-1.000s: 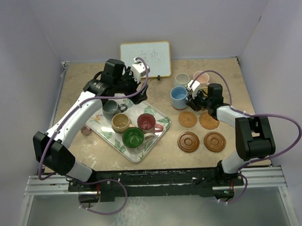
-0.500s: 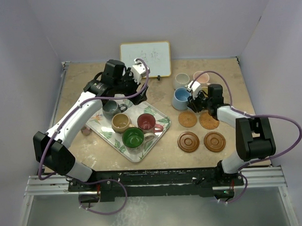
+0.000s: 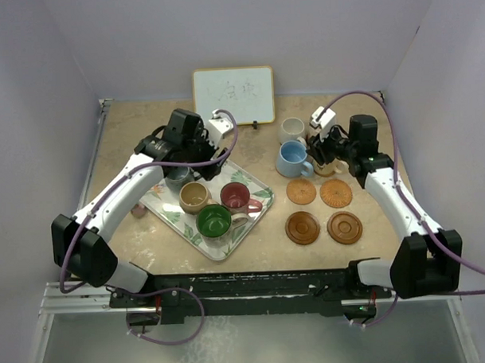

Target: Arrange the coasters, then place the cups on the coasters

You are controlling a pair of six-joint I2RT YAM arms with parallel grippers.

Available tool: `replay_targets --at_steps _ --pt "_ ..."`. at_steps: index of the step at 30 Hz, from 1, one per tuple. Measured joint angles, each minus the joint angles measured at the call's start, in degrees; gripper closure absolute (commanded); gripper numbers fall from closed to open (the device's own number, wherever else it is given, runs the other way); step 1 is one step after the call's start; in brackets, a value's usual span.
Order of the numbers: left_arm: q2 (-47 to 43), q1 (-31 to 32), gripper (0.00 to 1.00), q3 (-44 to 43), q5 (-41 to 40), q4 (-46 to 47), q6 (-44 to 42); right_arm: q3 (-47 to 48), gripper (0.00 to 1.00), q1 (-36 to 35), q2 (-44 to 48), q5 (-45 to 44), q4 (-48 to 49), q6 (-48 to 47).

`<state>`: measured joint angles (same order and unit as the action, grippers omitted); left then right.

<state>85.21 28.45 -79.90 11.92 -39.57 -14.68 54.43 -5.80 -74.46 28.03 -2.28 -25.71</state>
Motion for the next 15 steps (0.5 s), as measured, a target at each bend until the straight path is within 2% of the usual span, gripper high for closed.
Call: replay_targets --at_steps 6,12,15 --pt "-2.7 -2.8 0.27 4.5 -6.3 -2.1 -0.4 5.7 0.53 -0.3 3.8 -1.2 -14.7 0.3" --pt "-3.2 -17.4 0.30 4.8 -8.2 -1.1 -0.4 6.3 0.52 -0.5 8.3 -4.5 -23.5 2.3" --pt "-2.1 -20.9 0.35 4.8 -9.1 -0.5 -1.0 6.0 0.53 -0.5 10.7 -4.6 -25.7 3.4"
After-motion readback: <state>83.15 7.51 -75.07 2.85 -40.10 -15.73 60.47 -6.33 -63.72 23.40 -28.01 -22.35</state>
